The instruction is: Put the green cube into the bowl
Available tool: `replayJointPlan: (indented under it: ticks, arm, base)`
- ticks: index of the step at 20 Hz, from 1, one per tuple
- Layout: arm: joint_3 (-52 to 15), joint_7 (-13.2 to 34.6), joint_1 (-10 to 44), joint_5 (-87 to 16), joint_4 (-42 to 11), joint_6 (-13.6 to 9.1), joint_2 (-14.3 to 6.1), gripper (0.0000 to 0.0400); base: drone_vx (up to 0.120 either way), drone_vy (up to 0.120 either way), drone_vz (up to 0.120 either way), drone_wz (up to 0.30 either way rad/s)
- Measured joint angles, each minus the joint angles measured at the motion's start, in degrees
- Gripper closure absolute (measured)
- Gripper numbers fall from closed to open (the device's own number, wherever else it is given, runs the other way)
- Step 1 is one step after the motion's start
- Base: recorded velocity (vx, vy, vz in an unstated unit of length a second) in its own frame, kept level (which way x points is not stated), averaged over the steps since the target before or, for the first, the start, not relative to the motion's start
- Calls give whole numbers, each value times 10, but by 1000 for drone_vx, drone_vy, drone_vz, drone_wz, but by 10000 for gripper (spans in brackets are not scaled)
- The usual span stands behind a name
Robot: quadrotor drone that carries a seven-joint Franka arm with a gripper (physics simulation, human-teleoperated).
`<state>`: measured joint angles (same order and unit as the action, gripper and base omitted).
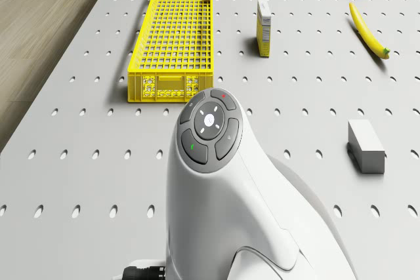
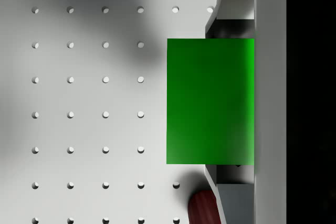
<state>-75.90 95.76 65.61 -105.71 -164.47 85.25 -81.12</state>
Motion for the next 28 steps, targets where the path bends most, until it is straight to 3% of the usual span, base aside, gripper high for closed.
replayJointPlan:
  ticks: [4,20,24,28]
  arm:
    - [-1,1,1,2,0,5,-5,148]
    - [-4,5,7,11,1,23,-25,148]
    - [-5,6,8,13,2,27,-29,148]
    - [-6,7,9,14,2,31,-33,148]
  base:
    - [60,-120,110,0]
    - [120,-120,0,0]
    - [10,-120,0,0]
    - [120,-120,0,0]
